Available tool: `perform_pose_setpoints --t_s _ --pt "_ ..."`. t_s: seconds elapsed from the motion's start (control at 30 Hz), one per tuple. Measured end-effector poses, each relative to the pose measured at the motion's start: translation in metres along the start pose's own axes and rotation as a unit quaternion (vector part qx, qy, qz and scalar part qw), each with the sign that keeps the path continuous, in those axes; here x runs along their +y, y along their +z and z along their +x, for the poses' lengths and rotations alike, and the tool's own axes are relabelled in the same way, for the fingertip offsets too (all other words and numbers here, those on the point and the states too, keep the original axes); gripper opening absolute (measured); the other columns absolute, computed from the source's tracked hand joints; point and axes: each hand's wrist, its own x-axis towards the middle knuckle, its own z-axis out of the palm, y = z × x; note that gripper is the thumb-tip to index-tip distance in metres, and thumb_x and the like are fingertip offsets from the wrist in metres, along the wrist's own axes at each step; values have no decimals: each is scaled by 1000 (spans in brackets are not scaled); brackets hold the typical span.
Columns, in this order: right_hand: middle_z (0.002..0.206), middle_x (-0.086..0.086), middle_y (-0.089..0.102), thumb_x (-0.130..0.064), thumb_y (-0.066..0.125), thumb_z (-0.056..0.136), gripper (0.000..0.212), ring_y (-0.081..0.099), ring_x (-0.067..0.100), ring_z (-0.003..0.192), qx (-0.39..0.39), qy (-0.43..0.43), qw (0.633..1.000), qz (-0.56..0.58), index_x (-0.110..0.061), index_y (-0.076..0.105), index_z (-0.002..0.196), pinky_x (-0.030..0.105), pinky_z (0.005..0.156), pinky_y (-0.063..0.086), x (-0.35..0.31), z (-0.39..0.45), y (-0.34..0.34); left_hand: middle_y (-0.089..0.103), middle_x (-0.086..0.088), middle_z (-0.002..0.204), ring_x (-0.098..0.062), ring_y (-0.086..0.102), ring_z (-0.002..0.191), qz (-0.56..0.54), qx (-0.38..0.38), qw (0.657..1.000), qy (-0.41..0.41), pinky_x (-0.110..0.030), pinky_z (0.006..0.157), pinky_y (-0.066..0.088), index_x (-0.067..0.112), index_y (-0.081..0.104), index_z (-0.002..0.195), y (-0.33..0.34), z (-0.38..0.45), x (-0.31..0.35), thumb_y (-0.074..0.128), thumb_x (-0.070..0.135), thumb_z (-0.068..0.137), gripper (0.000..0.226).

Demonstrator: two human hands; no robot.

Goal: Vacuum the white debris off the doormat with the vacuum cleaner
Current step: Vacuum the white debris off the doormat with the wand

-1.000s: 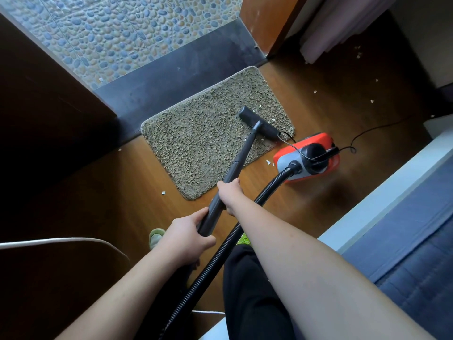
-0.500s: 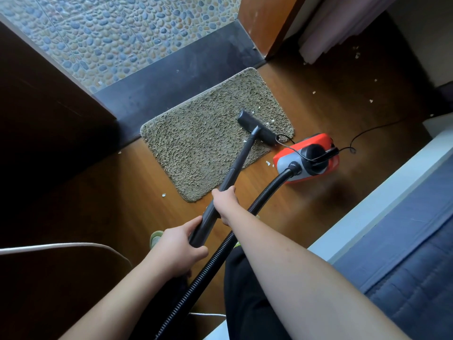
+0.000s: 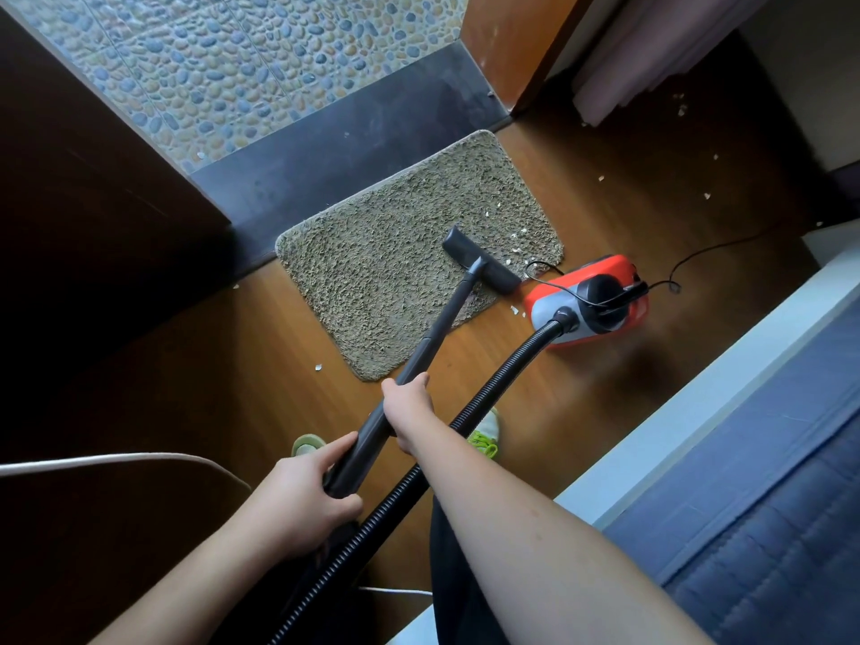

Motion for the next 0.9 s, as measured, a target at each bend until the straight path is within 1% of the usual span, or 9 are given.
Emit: perform_pose_setpoints --t_s 0.07,0.2,0.37,0.43,0.53,0.6,0.67,0.77,0.9 --pt "141 11 46 -33 43 99 76 53 34 119 -1 1 1000 -7 -24 -5 157 50 99 49 2 -2 6 62 7 124 -2 64 80 4 3 1000 3 -7 63 45 47 32 148 -1 -3 -6 70 34 78 81" --pt "140 12 47 -32 43 99 76 53 34 118 -6 1 1000 -13 -24 -5 157 50 97 51 3 -4 15 59 8 132 -3 62 71 -9 10 1000 3 -11 63 50 46 32 148 -4 -7 -15 71 34 78 81" --pt "145 11 43 -31 42 100 75 49 34 124 -8 0 999 -34 -24 -6 158 49 98 51 1 -6 18 65 6 118 -3 64 67 -15 15 1000 -1 -12 57 49 50 33 147 -6 -10 -20 70 34 77 80" --pt "146 11 42 -31 42 100 75 49 34 125 -10 2 999 -35 -24 -6 157 50 98 50 0 -5 18 65 5 117 -3 64 65 -20 11 1000 -6 -13 56 49 50 33 147 -6 -10 -19 69 33 77 80" --pt "143 10 45 -32 42 99 75 52 34 121 -7 1 1000 -20 -26 -6 157 51 97 50 0 -1 15 62 7 124 -3 65 78 -10 14 1000 -8 -8 62 48 49 32 148 -3 -8 -13 69 34 78 81" --pt "139 9 48 -33 43 98 76 56 34 117 -6 -7 1000 -10 -27 -5 157 50 94 52 1 4 11 63 8 120 -2 64 81 -6 14 1000 -9 -6 60 44 48 31 148 1 -5 -5 69 34 79 80" --pt "134 9 53 -38 44 92 80 60 35 112 -8 -13 1000 5 -30 -3 156 49 92 54 1 13 7 64 8 112 -3 63 79 -7 13 1000 -9 -7 59 43 48 31 149 5 -1 4 68 34 79 80" --pt "127 10 59 -45 42 74 89 65 38 105 -6 -17 1000 18 -38 -2 152 54 89 55 6 51 0 64 8 102 -5 64 80 -6 16 1000 -6 -8 62 43 46 32 149 12 9 20 66 33 79 79" --pt "126 12 59 -46 42 69 84 65 39 104 -1 -12 999 30 -42 7 146 57 86 55 3 77 -12 62 8 99 -8 65 85 1 27 1000 4 -15 73 50 44 34 149 17 18 38 66 33 78 79"
